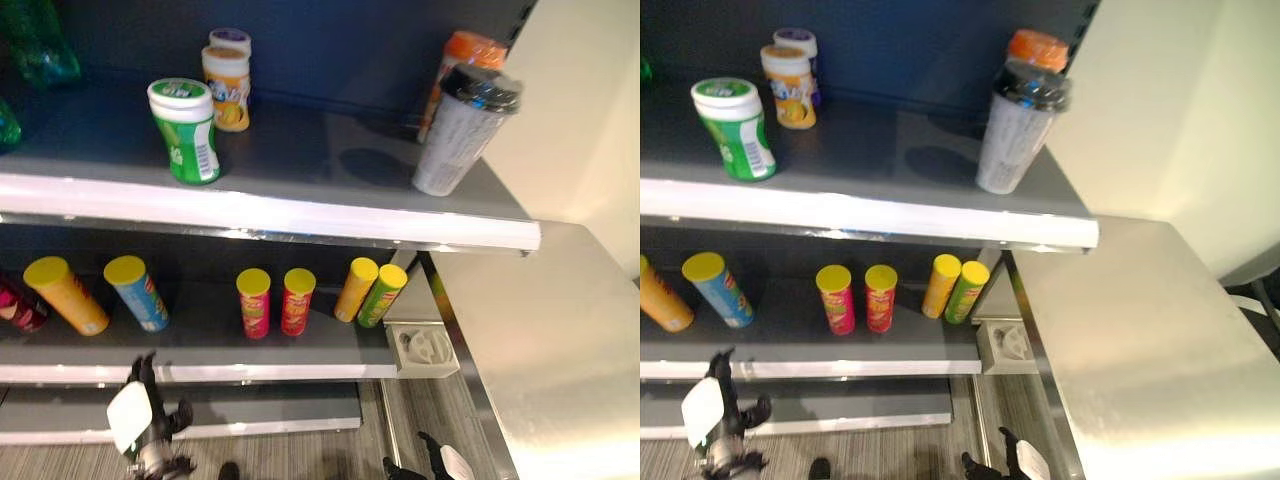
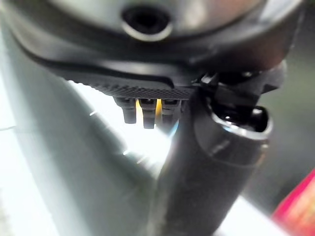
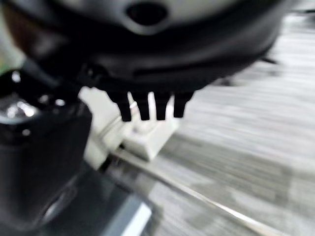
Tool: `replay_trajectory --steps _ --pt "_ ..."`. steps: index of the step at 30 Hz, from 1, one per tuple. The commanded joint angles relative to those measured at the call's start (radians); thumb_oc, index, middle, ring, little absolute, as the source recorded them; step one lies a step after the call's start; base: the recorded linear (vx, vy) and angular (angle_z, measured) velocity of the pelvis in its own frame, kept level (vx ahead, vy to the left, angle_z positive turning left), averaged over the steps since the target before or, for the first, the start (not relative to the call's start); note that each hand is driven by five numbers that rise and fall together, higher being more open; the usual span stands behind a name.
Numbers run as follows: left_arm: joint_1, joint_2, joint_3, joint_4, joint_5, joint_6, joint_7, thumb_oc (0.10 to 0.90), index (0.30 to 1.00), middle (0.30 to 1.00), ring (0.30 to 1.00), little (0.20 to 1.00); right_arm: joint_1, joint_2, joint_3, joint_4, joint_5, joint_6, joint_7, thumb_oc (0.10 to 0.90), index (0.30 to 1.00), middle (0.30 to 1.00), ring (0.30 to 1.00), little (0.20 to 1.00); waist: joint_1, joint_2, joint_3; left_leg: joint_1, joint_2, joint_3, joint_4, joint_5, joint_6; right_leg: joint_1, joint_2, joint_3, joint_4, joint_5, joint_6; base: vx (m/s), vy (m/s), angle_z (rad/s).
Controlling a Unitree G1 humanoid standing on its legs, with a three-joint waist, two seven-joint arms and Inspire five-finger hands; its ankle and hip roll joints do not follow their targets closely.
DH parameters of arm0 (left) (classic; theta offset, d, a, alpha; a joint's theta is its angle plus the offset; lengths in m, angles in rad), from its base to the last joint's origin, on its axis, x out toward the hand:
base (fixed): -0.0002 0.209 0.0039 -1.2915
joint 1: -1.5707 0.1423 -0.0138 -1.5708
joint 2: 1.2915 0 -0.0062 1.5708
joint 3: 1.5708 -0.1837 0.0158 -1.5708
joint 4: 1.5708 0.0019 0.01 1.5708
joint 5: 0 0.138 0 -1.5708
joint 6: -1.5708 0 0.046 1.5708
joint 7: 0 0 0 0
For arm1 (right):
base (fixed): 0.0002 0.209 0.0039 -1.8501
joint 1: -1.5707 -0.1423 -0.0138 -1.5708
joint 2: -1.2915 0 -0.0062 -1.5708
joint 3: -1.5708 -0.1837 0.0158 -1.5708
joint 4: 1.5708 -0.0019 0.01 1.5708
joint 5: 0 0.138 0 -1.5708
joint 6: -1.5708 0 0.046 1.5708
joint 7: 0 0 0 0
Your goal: Put the goods on the table back onto the shelves and tidy them up.
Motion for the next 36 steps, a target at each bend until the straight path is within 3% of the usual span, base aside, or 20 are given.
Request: replay_trajectory --steps 1,3,4,5,6,8,11,14,17,19,20,22,24,25,27,28,29,30,35,36 --pt "-0.038 -0.014 -0.013 0.021 -0.067 0.003 -0.085 0.8 0.9 0.9 0.9 0.9 -0.035 0.012 -0.002 0.004 0.098 -0.021 0.015 0.8 0.9 0.9 0.9 0.9 0.015 -0.022 0.008 -0.05 -0.002 0.019 -0.039 0.067 0.022 -0.03 -0.051 0.057 -0.063 0.132 0.074 -0.04 0.052 -0.19" --pt "-0.018 -0.031 -0.028 0.054 -0.036 0.015 -0.099 0.8 0.9 0.9 0.9 0.9 -0.033 0.011 0.0 0.005 0.097 -0.02 0.017 0.8 0.9 0.9 0.9 0.9 0.011 -0.018 0.009 -0.049 -0.008 0.021 -0.034 0.062 0.024 -0.026 -0.054 0.059 -0.072 0.136 0.075 -0.03 0.107 -0.07" --pt "0.012 -0.056 0.015 0.123 -0.075 0.057 -0.184 0.8 0.9 0.9 0.9 0.9 -0.031 0.015 0.006 0.042 0.115 -0.005 0.066 0.8 0.9 0.9 0.9 0.9 0.017 -0.02 0.007 -0.056 -0.022 0.021 0.003 0.034 0.029 -0.007 -0.07 0.064 -0.093 0.152 0.079 -0.03 0.185 0.03" --pt "0.021 -0.057 0.025 0.128 -0.073 0.068 -0.2 0.8 0.9 0.9 0.9 0.9 -0.029 0.015 0.006 0.051 0.12 0.002 0.084 0.8 0.9 0.9 0.9 0.9 0.02 -0.025 0.008 -0.066 -0.025 0.015 0.058 0.006 0.031 0.003 -0.076 0.071 -0.102 0.159 0.079 -0.02 0.214 -0.03" --pt "0.033 -0.062 0.059 0.147 -0.109 0.087 -0.225 0.8 0.9 0.9 0.9 0.9 -0.031 0.018 0.001 0.056 0.14 0.01 0.107 0.8 0.9 0.9 0.9 0.9 0.026 -0.036 0.015 -0.07 -0.019 0.014 0.138 -0.038 0.025 0.012 -0.084 0.091 -0.105 0.165 0.078 -0.01 0.178 0.0" --pt "0.035 -0.064 0.096 0.161 -0.135 0.094 -0.251 0.8 0.9 0.9 0.9 0.9 -0.038 0.012 -0.021 0.062 0.177 0.02 0.122 0.8 0.9 0.9 0.9 0.9 0.029 -0.048 0.03 -0.067 0.012 0.015 0.213 -0.063 0.012 0.014 -0.114 0.118 -0.105 0.175 0.083 -0.04 0.312 -0.08" --pt "0.024 -0.079 0.045 0.155 -0.08 0.124 -0.294 0.8 0.9 0.9 0.9 0.9 -0.058 0.011 -0.062 0.071 0.261 0.044 0.162 0.8 0.9 0.9 0.9 0.9 0.013 -0.022 0.029 0.007 0.056 0.024 0.174 -0.074 0.001 -0.008 -0.157 0.15 -0.086 0.195 0.101 -0.05 0.416 -0.28" --pt "-0.004 -0.033 -0.11 0.088 0.116 0.138 -0.307 0.8 0.9 0.9 0.9 0.9 -0.041 0.006 -0.119 0.043 0.337 0.038 0.178 0.8 0.9 0.9 0.9 0.9 -0.029 -0.008 0.008 0.04 -0.002 0.021 0.055 -0.08 0.007 -0.029 -0.239 0.14 -0.089 0.291 0.139 -0.02 0.488 -0.01" --pt "-0.022 -0.006 -0.16 0.08 0.176 0.15 -0.35 0.8 0.9 0.9 0.9 0.9 -0.04 0.01 -0.13 0.013 0.372 0.048 0.198 0.8 0.9 0.9 0.9 0.9 -0.06 -0.009 0.016 0.08 -0.085 0.018 -0.031 -0.082 0.038 -0.063 -0.311 0.169 -0.073 0.414 0.154 -0.05 0.398 0.46" --pt "-0.042 0.005 -0.169 0.062 0.18 0.151 -0.355 0.8 0.9 0.9 0.9 0.9 -0.049 0.01 -0.096 -0.022 0.344 0.06 0.201 0.8 0.9 0.9 0.9 0.9 -0.058 -0.012 0.029 0.086 -0.125 0.018 -0.042 -0.103 0.059 -0.086 -0.339 0.166 -0.078 0.449 0.155 -0.09 0.274 0.19" --pt "-0.047 0.004 -0.166 0.058 0.178 0.154 -0.353 0.8 0.9 0.9 0.9 0.9 -0.058 0.013 -0.084 -0.031 0.336 0.066 0.198 0.8 0.9 0.9 0.9 0.9 -0.053 -0.015 0.038 0.092 -0.139 0.034 -0.042 -0.117 0.066 -0.1 -0.361 0.141 -0.075 0.473 0.155 -0.09 0.234 0.0" --pt "-0.056 0.001 -0.157 0.046 0.169 0.156 -0.353 0.8 0.9 0.9 0.9 0.9 -0.073 0.014 -0.076 -0.049 0.337 0.071 0.193 0.8 0.9 0.9 0.9 0.9 -0.041 -0.009 0.059 0.093 -0.158 0.053 -0.042 -0.129 0.082 -0.117 -0.385 0.06 -0.048 0.461 0.147 -0.12 0.23 -0.24" --pt "-0.056 -0.004 -0.158 0.046 0.164 0.157 -0.353 0.8 0.9 0.9 0.9 0.9 -0.083 0.013 -0.075 -0.067 0.358 0.058 0.203 0.8 0.9 0.9 0.9 0.9 -0.051 0.004 0.082 0.091 -0.149 0.062 -0.042 -0.109 0.092 -0.123 -0.337 0.063 0.014 0.411 0.125 -0.12 0.19 -0.16" --pt "-0.044 -0.004 -0.156 0.051 0.159 0.159 -0.363 0.8 0.9 0.9 0.9 0.9 -0.076 0.007 -0.057 -0.096 0.401 0.034 0.22 0.8 0.9 0.9 0.9 0.9 -0.053 0.015 0.092 0.092 -0.138 0.081 -0.042 -0.094 0.1 -0.138 -0.235 0.123 0.061 0.311 0.097 -0.07 0.152 0.02" --pt "-0.044 -0.004 -0.156 0.051 0.159 0.159 -0.363 0.8 0.9 0.9 0.9 0.9 -0.076 0.007 -0.057 -0.096 0.402 0.034 0.22 0.8 0.9 0.9 0.9 0.9 -0.052 0.015 0.089 0.088 -0.139 0.082 -0.042 -0.092 0.1 -0.143 -0.236 0.125 0.06 0.313 0.096 -0.03 0.065 -0.2" --pt "-0.034 -0.008 -0.134 0.077 0.146 0.163 -0.38 0.8 0.9 0.9 0.9 0.9 -0.071 0.004 -0.054 -0.128 0.451 0.018 0.238 0.8 0.9 0.9 0.9 0.9 -0.037 0.003 0.078 0.074 -0.145 0.12 -0.042 -0.087 0.095 -0.107 -0.228 0.055 0.026 0.295 0.108 -0.01 0.023 -0.34" --pt "-0.029 -0.009 -0.13 0.082 0.146 0.164 -0.373 0.8 0.9 0.9 0.9 0.9 -0.063 0.006 -0.047 -0.157 0.468 0.01 0.247 0.8 0.9 0.9 0.9 0.9 -0.04 0.0 0.074 0.075 -0.14 0.122 -0.042 -0.088 0.091 -0.094 -0.208 0.056 0.01 0.274 0.098 -0.01 -0.055 -0.35" --pt "-0.017 -0.003 -0.112 0.087 0.138 0.164 -0.366 0.8 0.9 0.9 0.9 0.9 -0.053 0.001 -0.03 -0.201 0.53 -0.001 0.28 0.8 0.9 0.9 0.9 0.9 -0.038 -0.013 0.065 0.07 -0.129 0.133 -0.042 -0.079 0.083 -0.104 -0.179 0.105 -0.034 0.291 0.111 0.01 -0.087 -0.37" --pt "-0.004 0.024 -0.109 0.057 0.152 0.159 -0.373 0.8 0.9 0.9 0.9 0.9 -0.034 -0.047 0.027 -0.401 0.6 -0.022 0.35 0.8 0.9 0.9 0.9 0.9 -0.025 -0.038 0.041 0.056 -0.12 0.143 -0.042 -0.077 0.07 -0.086 -0.176 0.11 -0.094 0.326 0.128 0.02 -0.067 -0.27" --pt "0.003 0.04 -0.098 0.059 0.163 0.167 -0.372 0.8 0.9 0.9 0.9 0.9 -0.032 -0.078 0.063 -0.519 0.616 -0.036 0.385 0.8 0.9 0.9 0.9 0.9 -0.018 -0.049 0.038 0.056 -0.116 0.144 -0.042 -0.076 0.064 -0.077 -0.177 0.105 -0.105 0.336 0.137 0.0 0.0 0.0"
